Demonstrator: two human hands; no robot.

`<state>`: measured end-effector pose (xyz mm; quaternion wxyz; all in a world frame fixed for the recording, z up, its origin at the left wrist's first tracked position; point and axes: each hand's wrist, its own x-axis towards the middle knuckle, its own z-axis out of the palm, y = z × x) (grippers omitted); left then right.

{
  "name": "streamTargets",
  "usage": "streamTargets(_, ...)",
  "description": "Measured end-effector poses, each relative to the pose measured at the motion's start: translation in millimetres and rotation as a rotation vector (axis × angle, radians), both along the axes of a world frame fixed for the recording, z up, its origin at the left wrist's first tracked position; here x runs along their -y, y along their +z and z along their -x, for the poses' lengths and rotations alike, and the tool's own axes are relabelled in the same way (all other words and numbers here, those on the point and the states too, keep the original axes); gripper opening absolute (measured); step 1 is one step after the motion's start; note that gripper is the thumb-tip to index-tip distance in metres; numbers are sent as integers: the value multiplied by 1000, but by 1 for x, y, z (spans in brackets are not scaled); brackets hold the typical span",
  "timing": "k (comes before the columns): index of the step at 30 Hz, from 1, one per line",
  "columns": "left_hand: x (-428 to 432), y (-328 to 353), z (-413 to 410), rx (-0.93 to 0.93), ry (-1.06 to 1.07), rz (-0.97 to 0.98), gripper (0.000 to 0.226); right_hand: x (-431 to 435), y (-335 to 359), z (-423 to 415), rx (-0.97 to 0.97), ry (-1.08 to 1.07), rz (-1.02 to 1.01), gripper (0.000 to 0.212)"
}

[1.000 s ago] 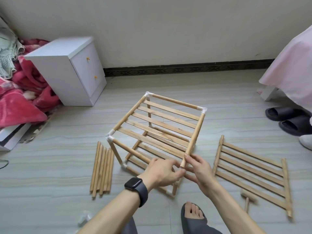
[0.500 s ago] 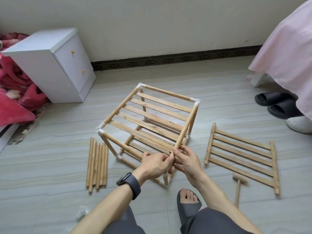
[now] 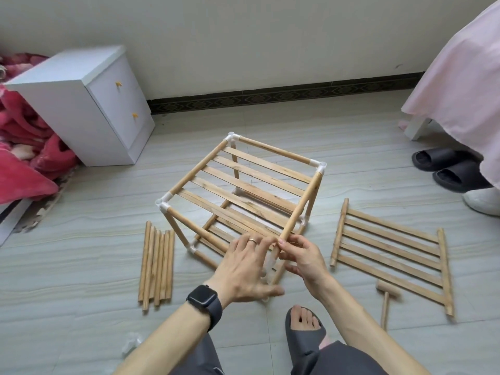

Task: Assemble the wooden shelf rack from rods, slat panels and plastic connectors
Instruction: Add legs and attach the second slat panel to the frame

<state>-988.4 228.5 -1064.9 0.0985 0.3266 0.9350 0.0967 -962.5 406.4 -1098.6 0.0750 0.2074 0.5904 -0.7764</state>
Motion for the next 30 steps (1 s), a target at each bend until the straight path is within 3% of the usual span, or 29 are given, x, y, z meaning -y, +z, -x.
streamTargets(3, 5, 1, 13, -207, -152, 180, 105, -5, 3, 4, -7, 34, -40, 11)
streamTargets(6, -3, 2, 27, -245, -239, 220, 105, -4, 3, 5, -16, 22, -21, 19)
streamTargets(9, -15, -3, 32, -198, -230, 187, 102, -5, 0, 3, -12, -17, 62, 21)
streamTargets(15, -22, -11, 34, -328, -190, 20, 81, -10, 0, 9, -2, -24, 115, 28)
streamTargets(18, -29, -12, 37, -323, -154, 9, 76, -11, -2, 12, -29, -33, 127, 22)
streamTargets(30, -25, -10, 39, -360, -162, -3, 67, 3, -13, 7, -134, -83, 61, 39)
